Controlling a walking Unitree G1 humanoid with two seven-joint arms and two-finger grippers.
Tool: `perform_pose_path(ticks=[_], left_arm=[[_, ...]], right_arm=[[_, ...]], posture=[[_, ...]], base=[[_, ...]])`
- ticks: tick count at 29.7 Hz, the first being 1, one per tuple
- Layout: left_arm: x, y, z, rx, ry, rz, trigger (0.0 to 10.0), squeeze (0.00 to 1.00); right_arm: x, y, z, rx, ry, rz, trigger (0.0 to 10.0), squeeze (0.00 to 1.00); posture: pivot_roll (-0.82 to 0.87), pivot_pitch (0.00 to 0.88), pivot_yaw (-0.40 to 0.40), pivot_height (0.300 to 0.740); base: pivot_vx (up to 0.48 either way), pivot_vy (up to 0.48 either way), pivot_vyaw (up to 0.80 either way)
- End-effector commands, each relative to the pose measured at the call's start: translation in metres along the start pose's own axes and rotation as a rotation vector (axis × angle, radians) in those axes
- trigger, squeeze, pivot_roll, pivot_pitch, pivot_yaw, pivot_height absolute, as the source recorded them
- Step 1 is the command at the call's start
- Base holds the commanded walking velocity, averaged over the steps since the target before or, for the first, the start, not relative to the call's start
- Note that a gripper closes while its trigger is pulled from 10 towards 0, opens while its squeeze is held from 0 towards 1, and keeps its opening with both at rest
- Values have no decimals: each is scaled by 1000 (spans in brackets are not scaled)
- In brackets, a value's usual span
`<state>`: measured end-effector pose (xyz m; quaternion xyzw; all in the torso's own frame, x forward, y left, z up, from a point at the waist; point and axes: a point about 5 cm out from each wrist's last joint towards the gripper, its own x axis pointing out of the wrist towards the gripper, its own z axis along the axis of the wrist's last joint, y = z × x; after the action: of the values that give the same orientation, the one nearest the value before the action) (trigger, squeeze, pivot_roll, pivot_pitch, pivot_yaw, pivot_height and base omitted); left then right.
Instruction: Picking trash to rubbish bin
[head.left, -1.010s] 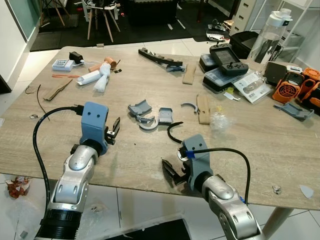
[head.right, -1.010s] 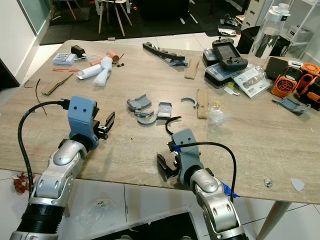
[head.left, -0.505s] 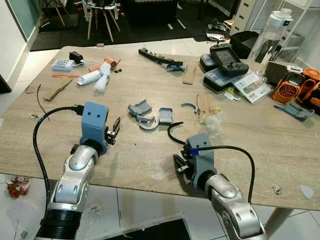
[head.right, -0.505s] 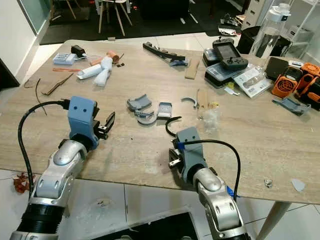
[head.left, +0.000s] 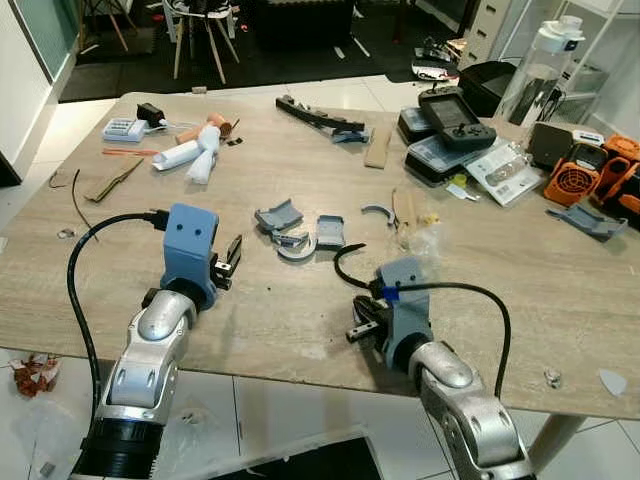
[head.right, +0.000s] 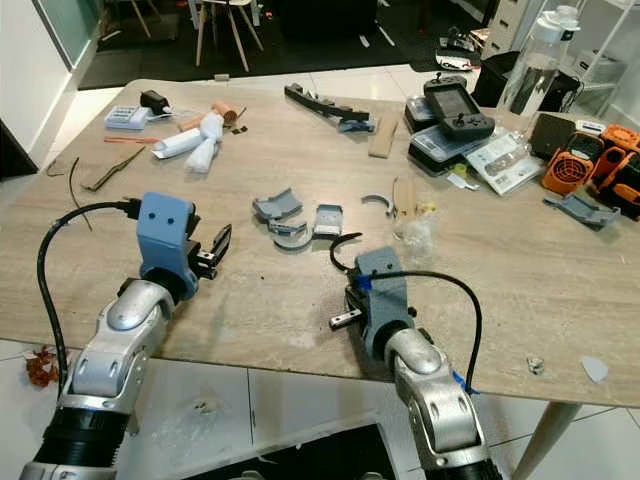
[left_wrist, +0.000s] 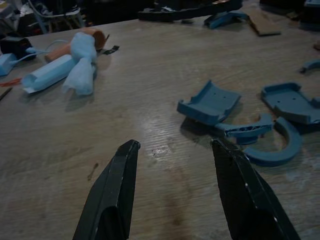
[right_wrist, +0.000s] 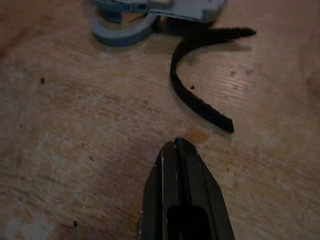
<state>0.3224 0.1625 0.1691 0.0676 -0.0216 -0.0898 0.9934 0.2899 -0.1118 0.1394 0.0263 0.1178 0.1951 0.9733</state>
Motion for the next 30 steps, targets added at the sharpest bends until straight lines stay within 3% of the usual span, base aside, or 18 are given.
perform_pose_path(ticks=[1,5,13,16,20,23,26,27,28,29,30], left_arm=[[-1,2,-2,14,6,-2,10000,0],[-1,2,-2,14,5,-3,10000,0],[-1,4,-1,15,3,3,10000,0],[-1,4,-1,10,2,8,10000,0],[-1,3,-2,6,3,6,10000,0],[-2,1,-3,5,6,2,10000,0],[-2,1,-3,6,7,2,10000,0],[-2,1,-3,7,6,1,10000,0],[-2,1,-3,7,6,1,10000,0],[-1,1,-2,7,5,1,10000,0],[-1,1,-2,7,4,0,10000,0]], right_arm=[[-1,0,14,41,-98,6,10000,0],[-1,-5,44,93,-253,-5,10000,0],[-3,-8,56,26,-329,6,10000,0],[-2,-10,53,-118,-309,-40,10000,0],[0,-14,47,-166,-289,-78,10000,0],[1,-13,29,-229,-187,-40,10000,0],[2,-13,25,-248,-165,-35,10000,0],[2,-18,15,-190,-147,-32,10000,98],[2,-18,15,-190,-147,-32,10000,98],[3,-23,12,-175,-160,-31,10000,1000],[4,-24,12,-175,-165,-29,10000,1000]], posture=[[-26,150,32,740],[-26,150,32,740],[-26,154,31,740],[-29,156,29,740],[-27,159,26,740],[-31,161,27,740],[-31,161,27,740],[-28,165,31,740],[-28,165,31,740],[-27,167,32,740],[-26,168,33,740]], base=[[0,0,0],[0,0,0],[0,0,0],[0,0,0],[0,0,0],[0,0,0],[0,0,0],[0,0,0],[0,0,0],[0,0,0],[0,0,0]])
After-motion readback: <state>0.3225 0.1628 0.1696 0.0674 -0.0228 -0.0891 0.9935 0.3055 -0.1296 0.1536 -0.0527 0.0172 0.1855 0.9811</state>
